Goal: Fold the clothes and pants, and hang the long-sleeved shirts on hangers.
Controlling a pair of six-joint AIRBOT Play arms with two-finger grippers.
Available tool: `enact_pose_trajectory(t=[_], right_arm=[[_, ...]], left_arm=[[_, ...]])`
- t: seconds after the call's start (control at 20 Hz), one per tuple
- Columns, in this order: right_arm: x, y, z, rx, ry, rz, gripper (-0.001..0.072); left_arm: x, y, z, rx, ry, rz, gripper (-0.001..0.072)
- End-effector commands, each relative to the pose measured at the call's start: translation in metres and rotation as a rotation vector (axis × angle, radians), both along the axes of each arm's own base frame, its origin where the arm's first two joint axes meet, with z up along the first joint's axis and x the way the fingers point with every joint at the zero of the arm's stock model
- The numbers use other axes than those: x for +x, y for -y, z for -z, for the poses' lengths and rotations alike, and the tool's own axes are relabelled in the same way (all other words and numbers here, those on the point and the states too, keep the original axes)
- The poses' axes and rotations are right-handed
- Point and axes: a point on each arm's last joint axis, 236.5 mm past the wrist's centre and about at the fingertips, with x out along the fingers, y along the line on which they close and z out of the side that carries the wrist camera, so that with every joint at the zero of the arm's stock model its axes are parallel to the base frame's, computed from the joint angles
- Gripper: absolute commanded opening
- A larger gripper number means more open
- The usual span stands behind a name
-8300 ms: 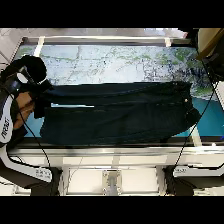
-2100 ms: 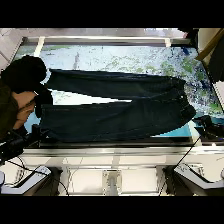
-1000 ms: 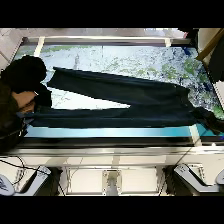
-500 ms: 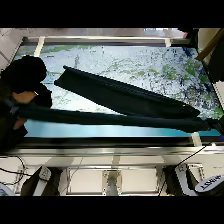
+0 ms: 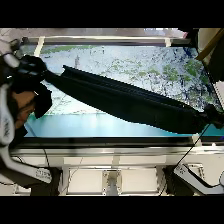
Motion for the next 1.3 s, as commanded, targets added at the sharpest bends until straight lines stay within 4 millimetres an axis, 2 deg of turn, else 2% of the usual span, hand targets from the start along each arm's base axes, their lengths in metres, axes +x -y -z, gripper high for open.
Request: enact_pose_trajectory(t=[0.0, 0.15, 0.3, 0.35, 0.4, 0.45, 0.65, 0.75, 0.85, 0.95, 1.1, 1.2, 1.25], right_arm=[[0.026, 0.020, 0.024, -0.032, 0.017, 0.075, 0.0053], [0.033, 0.034, 0.035, -0.052, 0.025, 0.113, 0.0054], [0.037, 0.039, 0.044, -0.046, 0.029, 0.138, 0.0055], [0.039, 0.039, 0.045, -0.037, 0.037, 0.150, 0.0055], [0.043, 0.041, 0.044, -0.029, 0.052, 0.166, 0.0056], [0.047, 0.043, 0.042, -0.025, 0.073, 0.187, 0.0080], [0.059, 0.040, 0.031, 0.029, 0.135, 0.234, 0.0346], [0.061, 0.030, 0.025, 0.066, 0.128, 0.196, 0.0410], [0.061, 0.021, 0.009, 0.081, 0.111, 0.116, 0.0410], [0.060, 0.029, -0.017, 0.011, 0.082, 0.024, 0.0406], [0.044, 0.067, -0.058, -0.221, 0.002, -0.053, 0.0402], [0.015, 0.098, -0.071, -0.384, -0.108, -0.048, 0.0403], [-0.002, 0.108, -0.069, -0.413, -0.161, -0.041, 0.0403]], left_arm=[[0.063, 0.024, 0.053, 0.049, -0.001, -0.008, 0.0011], [0.084, 0.027, 0.083, 0.012, 0.036, -0.048, 0.0012], [0.099, 0.028, 0.077, -0.011, 0.116, -0.071, 0.0019], [0.104, 0.032, 0.069, -0.011, 0.149, -0.062, 0.0077], [0.111, 0.036, 0.060, -0.005, 0.192, -0.049, 0.0446], [0.116, 0.039, 0.049, -0.026, 0.234, -0.057, 0.0665], [0.119, 0.047, 0.006, -0.092, 0.312, -0.069, 0.0650], [0.113, 0.052, -0.024, -0.077, 0.337, -0.047, 0.0649], [0.103, 0.061, -0.063, -0.030, 0.371, 0.012, 0.0645], [0.089, 0.076, -0.104, 0.019, 0.404, 0.081, 0.0645], [0.061, 0.122, -0.158, 0.093, 0.449, 0.225, 0.0645], [0.042, 0.166, -0.176, 0.127, 0.458, 0.338, 0.0645], [0.034, 0.191, -0.179, 0.138, 0.456, 0.397, 0.0645]])
